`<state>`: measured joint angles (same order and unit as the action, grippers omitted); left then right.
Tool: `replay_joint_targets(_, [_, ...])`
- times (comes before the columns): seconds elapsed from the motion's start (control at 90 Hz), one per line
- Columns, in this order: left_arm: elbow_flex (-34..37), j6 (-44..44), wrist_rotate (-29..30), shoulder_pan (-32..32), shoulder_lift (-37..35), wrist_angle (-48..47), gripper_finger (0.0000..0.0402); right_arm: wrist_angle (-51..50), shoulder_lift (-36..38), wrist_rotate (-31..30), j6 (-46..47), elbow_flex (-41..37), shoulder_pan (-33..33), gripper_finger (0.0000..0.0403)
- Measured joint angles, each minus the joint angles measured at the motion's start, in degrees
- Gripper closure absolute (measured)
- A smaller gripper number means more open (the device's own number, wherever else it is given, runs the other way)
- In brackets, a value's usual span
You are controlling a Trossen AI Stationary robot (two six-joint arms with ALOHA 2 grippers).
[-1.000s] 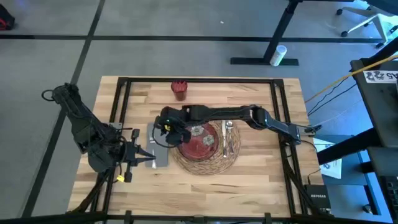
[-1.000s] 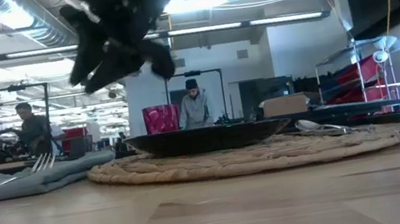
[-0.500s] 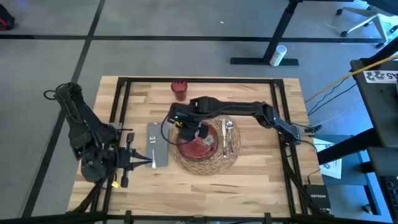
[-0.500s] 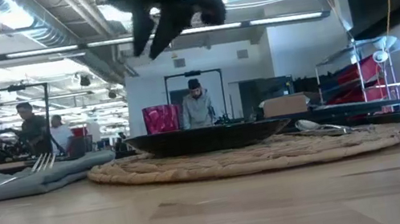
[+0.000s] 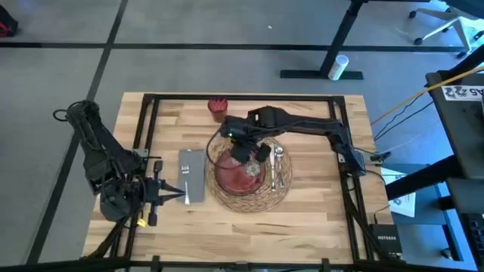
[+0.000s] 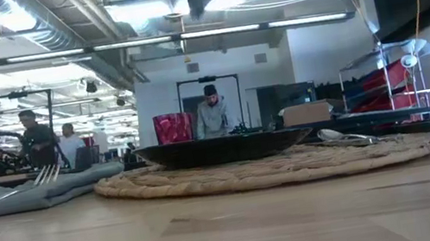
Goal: Set table place
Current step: Move the red cup to the top right of the brown placemat
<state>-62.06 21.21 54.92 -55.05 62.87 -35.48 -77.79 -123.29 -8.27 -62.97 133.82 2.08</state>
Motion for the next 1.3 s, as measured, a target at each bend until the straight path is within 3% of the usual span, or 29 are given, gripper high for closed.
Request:
replay_joint_targets(0.378, [0.00, 0.49, 0.02, 0.02, 0.02, -0.56, 0.0402, 18.61, -10.05, -1.68, 2.44, -0.07, 10.86, 0.0310])
replay_joint_targets(0.6, [0.00, 1.36, -0.02, 0.02, 0.02, -1.96, 0.0402, 24.61, -13.84, -1.52, 3.00, -0.09, 15.72, 0.0272])
replay_joint_targets(1.011, [0.00, 2.21, -0.04, 0.02, 0.02, -2.80, 0.0402, 24.86, -14.70, 9.29, 4.80, -0.09, 21.03, 0.0265])
replay_joint_targets(1.3, [0.00, 3.88, -0.04, 0.02, 0.04, -3.97, 0.0402, 22.13, -16.65, 13.37, 4.55, -0.09, 22.13, 0.0266])
